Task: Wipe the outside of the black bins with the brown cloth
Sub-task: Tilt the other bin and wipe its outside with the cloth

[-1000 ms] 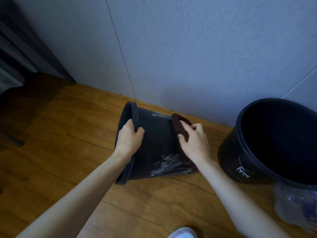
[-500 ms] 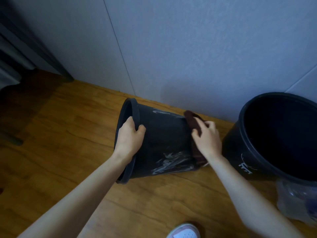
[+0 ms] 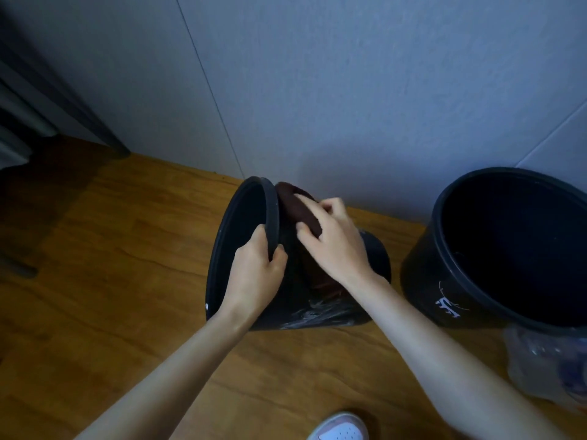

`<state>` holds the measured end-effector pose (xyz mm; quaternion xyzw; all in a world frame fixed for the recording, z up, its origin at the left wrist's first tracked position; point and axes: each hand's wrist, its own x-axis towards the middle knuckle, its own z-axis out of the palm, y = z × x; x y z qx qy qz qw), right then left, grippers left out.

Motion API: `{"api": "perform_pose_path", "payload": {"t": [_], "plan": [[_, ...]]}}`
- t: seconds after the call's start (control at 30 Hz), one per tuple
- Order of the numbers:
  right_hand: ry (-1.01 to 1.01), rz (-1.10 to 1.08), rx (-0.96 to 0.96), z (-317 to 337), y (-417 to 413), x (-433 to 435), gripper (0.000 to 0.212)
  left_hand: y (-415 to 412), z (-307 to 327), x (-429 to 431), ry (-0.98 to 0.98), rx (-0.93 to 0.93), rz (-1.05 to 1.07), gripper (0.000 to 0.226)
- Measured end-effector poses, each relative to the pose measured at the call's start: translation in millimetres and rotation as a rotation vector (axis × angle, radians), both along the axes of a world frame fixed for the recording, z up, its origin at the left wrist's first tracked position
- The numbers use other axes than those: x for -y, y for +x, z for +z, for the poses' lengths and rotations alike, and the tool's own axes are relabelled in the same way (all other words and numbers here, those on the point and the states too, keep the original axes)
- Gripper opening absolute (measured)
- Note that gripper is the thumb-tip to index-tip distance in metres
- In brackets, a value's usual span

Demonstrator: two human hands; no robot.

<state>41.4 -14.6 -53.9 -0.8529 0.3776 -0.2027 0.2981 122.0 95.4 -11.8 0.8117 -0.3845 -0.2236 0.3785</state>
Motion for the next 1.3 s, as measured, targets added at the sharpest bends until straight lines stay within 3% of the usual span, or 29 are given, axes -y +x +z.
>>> {"api": "perform_pose_path", "payload": {"t": [0.2,0.3,0.4,0.6,0.73,0.9,1.03,1.07,1.13,1.2,1.3], "plan": [[0.308,-0.296,-0.412,-44,-52,45,0.044,-2,2,-20,-0.05,-0.03,-0.04,0.022],[0.364,-0.323,-0.485,-44,-55,49,0.044,-4,-1,-23,-0.038,-0.045,-0.048,0.023],[0.292,-0.262,-0.418,-25,-35,38,0.043,-2,-1,-24,-0.059,-0.063,-0.064,0.019],[0.206,-0.046,-0.076,30,21,-11,0.043,4,-6,-21,-0.065,0.015,-0.076,0.013],[0.081,-0.041,-0.136,18,16,-7,0.045,8,-7,-24,-0.064,-0.02,-0.094,0.014],[0.186,-0.25,-0.414,-19,-21,24,0.042,10,-9,-38,-0.085,-0.109,-0.117,0.02],[0.189,-0.3,-0.436,-34,-43,27,0.045,15,1,-38,-0.067,-0.301,-0.154,0.052],[0.171,-0.295,-0.419,-35,-44,25,0.045,16,5,-32,-0.032,-0.385,-0.122,0.053],[0.133,-0.282,-0.388,-35,-44,20,0.045,27,8,-12,0.05,-0.51,0.027,0.033],[0.133,-0.269,-0.369,-36,-43,15,0.046,38,15,3,0.156,-0.612,0.11,0.037],[0.208,-0.26,-0.346,-34,-44,10,0.049,37,16,15,0.15,-0.622,0.133,0.031]]}}
